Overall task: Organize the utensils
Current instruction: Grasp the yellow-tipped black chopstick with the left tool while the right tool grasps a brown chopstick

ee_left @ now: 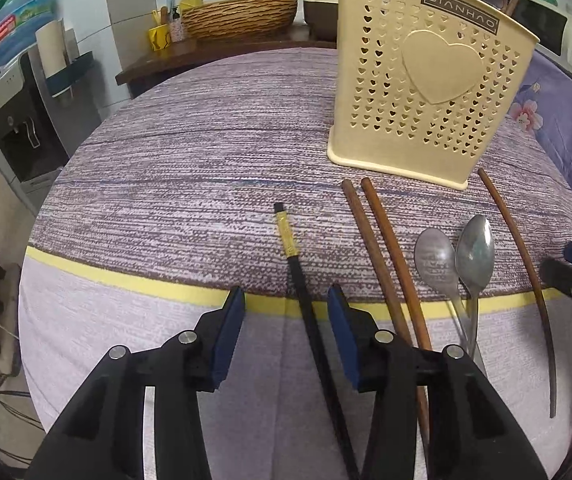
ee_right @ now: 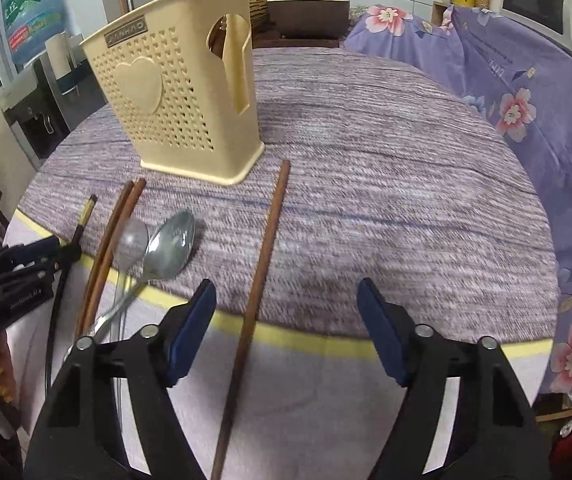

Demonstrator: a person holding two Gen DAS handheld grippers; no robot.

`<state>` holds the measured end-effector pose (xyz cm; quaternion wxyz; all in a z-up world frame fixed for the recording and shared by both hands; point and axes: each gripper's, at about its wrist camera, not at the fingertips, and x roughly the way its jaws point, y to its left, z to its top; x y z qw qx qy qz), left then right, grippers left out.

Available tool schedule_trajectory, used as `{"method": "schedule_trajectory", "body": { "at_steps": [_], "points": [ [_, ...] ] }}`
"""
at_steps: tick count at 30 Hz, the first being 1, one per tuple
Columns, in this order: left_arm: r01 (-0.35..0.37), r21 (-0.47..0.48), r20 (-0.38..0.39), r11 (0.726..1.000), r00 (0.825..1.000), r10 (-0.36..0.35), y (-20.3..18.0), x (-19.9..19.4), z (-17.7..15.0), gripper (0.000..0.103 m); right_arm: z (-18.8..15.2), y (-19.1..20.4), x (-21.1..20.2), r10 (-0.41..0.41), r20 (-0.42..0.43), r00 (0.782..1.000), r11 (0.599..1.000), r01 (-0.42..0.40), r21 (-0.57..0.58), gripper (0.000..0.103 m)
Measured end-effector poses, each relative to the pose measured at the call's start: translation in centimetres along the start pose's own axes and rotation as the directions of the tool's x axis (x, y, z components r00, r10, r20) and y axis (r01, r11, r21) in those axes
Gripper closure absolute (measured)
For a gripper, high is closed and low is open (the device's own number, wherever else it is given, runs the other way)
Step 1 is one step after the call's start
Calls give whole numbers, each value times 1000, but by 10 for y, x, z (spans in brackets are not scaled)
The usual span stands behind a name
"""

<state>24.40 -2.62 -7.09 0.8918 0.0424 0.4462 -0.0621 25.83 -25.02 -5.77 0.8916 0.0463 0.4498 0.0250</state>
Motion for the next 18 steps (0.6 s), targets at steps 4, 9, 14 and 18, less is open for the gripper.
{"method": "schedule_trajectory", "body": {
  "at_steps": [4,9,14,18],
  "points": [
    [3,-20,-5,1000,1000,-3,2,5,8,63,22,2,22,-13,-32,999,1000,13,8,54],
    [-1,-29,-19,1000,1000,1,3,10,18,78,43,8,43,-52,-56,997,999,52,5,68],
    [-9,-13,-22,1000,1000,9,2,15,24,87,53,15,52,-94,-56,994,996,94,-2,75],
    [-15,-16,-18,1000,1000,14,4,19,29,92,58,16,57,-106,-40,994,994,106,-4,81]
  ]
}}
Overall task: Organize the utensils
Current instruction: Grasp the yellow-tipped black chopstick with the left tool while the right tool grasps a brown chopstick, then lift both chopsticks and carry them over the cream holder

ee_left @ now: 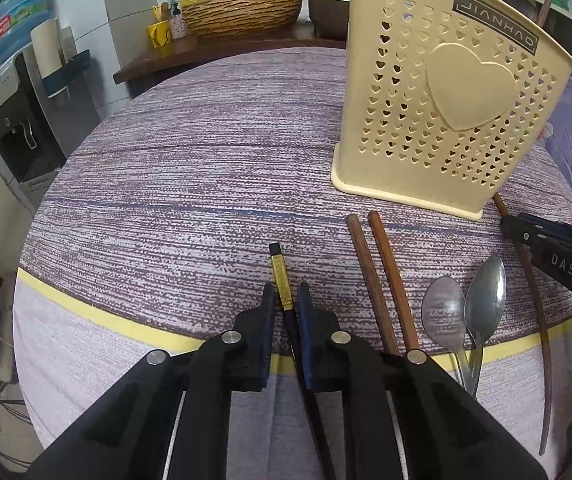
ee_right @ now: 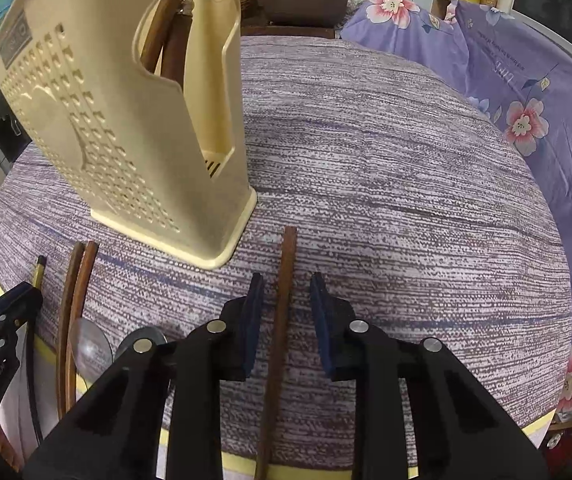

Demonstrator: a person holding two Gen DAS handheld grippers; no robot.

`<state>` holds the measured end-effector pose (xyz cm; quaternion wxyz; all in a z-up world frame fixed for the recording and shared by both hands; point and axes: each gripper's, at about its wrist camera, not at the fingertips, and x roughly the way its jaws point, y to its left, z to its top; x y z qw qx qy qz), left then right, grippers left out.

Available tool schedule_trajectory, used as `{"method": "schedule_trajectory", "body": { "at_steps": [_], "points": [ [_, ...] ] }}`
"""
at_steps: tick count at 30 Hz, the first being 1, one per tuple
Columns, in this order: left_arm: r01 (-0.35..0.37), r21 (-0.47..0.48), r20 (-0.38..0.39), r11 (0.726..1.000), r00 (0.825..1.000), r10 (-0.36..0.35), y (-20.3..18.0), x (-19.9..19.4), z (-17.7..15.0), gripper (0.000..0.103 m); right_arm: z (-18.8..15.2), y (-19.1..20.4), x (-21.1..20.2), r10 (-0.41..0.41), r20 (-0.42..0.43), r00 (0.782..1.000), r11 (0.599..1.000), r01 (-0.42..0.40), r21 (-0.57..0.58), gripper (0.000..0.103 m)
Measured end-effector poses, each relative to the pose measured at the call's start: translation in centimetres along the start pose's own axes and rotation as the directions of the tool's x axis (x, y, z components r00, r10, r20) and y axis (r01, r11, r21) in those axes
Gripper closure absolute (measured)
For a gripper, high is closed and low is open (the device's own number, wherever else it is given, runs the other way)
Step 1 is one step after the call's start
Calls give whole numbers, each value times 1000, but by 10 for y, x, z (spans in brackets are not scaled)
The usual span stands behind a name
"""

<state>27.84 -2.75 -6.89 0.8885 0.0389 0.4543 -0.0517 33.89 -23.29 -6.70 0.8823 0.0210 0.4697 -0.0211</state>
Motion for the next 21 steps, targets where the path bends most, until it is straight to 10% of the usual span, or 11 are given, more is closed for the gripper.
{"method": "schedule_trajectory", "body": {
  "at_steps": [21],
  "points": [
    [39,-29,48,999,998,-38,6,-4,3,95,-11,-16,-23,64,92,994,997,-68,39,95]
  ]
}}
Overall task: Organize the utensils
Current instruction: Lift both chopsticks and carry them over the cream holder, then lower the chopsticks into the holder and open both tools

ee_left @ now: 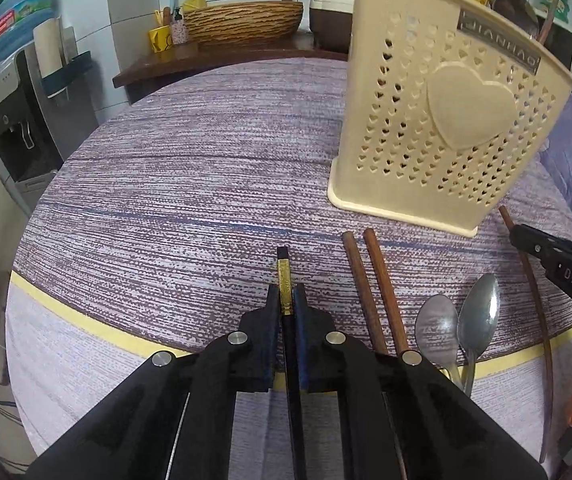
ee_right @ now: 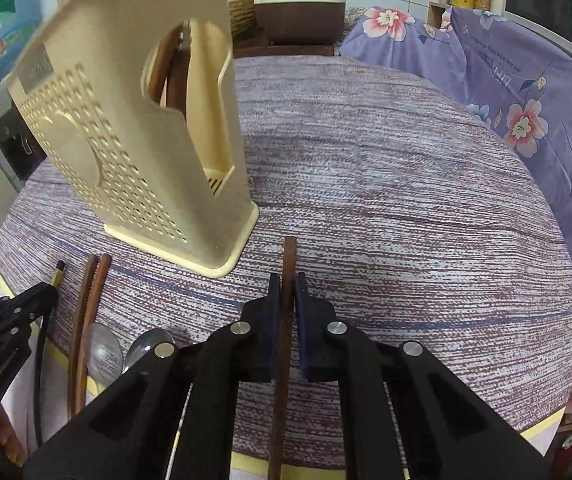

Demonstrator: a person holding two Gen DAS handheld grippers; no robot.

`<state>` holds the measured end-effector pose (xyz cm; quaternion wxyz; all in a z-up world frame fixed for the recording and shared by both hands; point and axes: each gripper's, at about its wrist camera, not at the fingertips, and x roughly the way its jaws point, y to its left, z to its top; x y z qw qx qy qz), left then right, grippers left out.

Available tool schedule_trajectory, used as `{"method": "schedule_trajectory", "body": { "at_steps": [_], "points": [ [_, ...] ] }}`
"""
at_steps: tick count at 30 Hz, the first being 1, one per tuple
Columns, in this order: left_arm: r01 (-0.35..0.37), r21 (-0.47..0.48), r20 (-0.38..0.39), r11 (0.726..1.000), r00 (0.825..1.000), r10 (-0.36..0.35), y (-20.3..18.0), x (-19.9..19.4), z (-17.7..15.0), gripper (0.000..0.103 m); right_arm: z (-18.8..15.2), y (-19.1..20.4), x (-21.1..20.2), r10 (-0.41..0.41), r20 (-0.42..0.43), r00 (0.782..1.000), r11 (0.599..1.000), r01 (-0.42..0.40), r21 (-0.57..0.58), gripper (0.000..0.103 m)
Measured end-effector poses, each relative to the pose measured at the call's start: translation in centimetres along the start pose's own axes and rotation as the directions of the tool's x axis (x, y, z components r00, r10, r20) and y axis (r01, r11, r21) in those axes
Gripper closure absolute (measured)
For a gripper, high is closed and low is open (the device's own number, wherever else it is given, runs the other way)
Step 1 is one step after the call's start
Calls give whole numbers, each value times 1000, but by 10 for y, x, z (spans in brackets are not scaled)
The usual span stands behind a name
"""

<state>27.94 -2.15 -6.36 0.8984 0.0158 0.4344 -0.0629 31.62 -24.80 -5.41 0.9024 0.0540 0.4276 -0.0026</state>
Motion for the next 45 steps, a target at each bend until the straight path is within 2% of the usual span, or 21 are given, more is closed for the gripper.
{"method": "schedule_trajectory", "body": {
  "at_steps": [6,13,18,34,40,45],
  "points": [
    [42,-14,95,999,995,-40,6,-45,7,95,5,-15,-48,108,83,991,993,-111,39,95],
    [102,-27,224,994,970,-94,16,-108,22,95,17,-25,-124,194,225,955,979,-203,16,95],
    [94,-30,279,995,957,-82,21,-131,32,95,27,-22,-162,187,306,933,982,-190,-23,95],
    [131,-45,315,990,942,-111,30,-150,37,95,30,-17,-195,187,353,917,982,-174,-69,95],
    [160,-35,348,987,927,-138,31,-164,54,95,46,-13,-213,195,381,904,981,-174,-89,95],
    [173,4,400,985,903,-160,24,-186,79,95,66,-10,-228,202,397,895,979,-172,-110,95]
  ]
}}
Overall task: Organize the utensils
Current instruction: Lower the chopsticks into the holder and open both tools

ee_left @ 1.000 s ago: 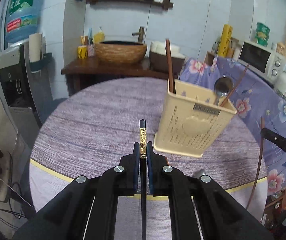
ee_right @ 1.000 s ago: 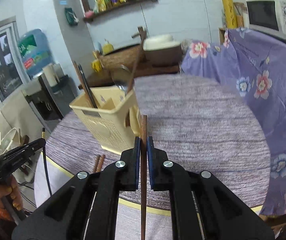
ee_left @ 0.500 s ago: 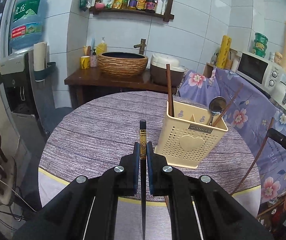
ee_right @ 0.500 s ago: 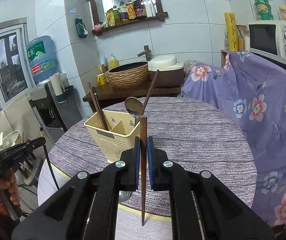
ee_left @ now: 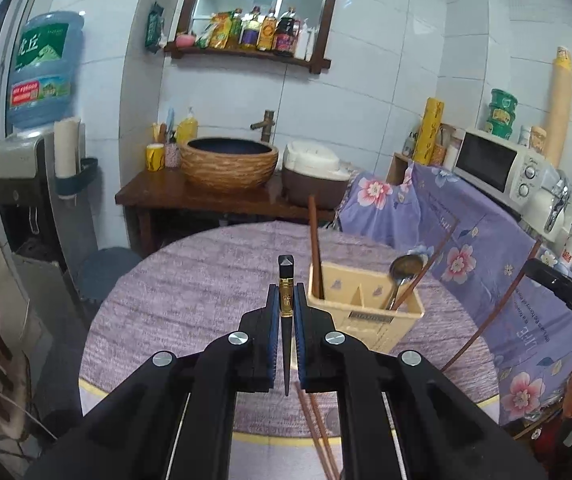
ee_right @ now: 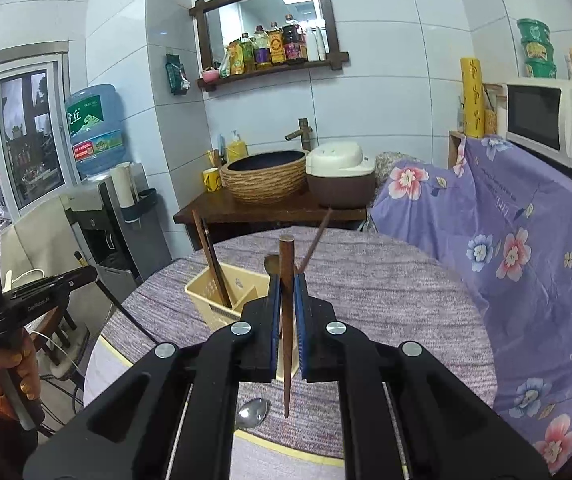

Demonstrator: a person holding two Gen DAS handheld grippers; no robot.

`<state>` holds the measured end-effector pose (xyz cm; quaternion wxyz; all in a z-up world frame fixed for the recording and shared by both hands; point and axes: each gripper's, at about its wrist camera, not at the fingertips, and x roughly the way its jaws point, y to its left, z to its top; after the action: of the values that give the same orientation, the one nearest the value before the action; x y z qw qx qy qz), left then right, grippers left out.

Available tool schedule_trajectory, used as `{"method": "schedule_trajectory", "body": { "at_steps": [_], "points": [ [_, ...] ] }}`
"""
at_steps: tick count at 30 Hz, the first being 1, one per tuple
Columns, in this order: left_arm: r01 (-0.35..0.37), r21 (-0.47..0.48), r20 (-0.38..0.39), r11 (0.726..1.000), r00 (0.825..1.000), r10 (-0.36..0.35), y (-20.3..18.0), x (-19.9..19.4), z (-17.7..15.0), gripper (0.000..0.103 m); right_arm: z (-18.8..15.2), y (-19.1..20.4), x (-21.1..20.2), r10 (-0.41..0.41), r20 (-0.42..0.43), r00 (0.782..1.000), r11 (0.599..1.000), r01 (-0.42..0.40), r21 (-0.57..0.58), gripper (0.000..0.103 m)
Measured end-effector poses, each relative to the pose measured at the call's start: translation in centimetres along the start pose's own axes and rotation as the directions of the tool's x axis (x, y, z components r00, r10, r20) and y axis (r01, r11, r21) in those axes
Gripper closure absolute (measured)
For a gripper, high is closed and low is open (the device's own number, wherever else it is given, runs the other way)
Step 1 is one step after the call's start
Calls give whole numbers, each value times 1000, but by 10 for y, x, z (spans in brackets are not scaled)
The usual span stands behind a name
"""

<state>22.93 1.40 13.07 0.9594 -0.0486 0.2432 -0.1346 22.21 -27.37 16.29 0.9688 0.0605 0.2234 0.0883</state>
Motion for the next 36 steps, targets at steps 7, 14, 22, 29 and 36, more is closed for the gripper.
{"method": "schedule_trajectory", "body": {
  "at_steps": [7,14,22,29,36],
  "points": [
    [40,37,78,999,996,-43,-17,-21,70,95,68,12,-9,30,47,998,999,-30,-20,95],
    [23,70,145,997,989,-33,-45,-19,119,95,128,34,1,5,120,993,999,-1,-39,95],
    [6,52,127,999,992,-13,-56,30,105,95,106,41,47,-18,76,997,999,21,-36,95],
    [-8,28,36,1000,999,7,-51,77,66,95,63,33,86,-27,-11,1000,1000,27,-13,95],
    [-16,10,-60,1000,998,16,-41,105,32,95,36,23,105,-24,-65,998,999,25,23,95]
  ]
}}
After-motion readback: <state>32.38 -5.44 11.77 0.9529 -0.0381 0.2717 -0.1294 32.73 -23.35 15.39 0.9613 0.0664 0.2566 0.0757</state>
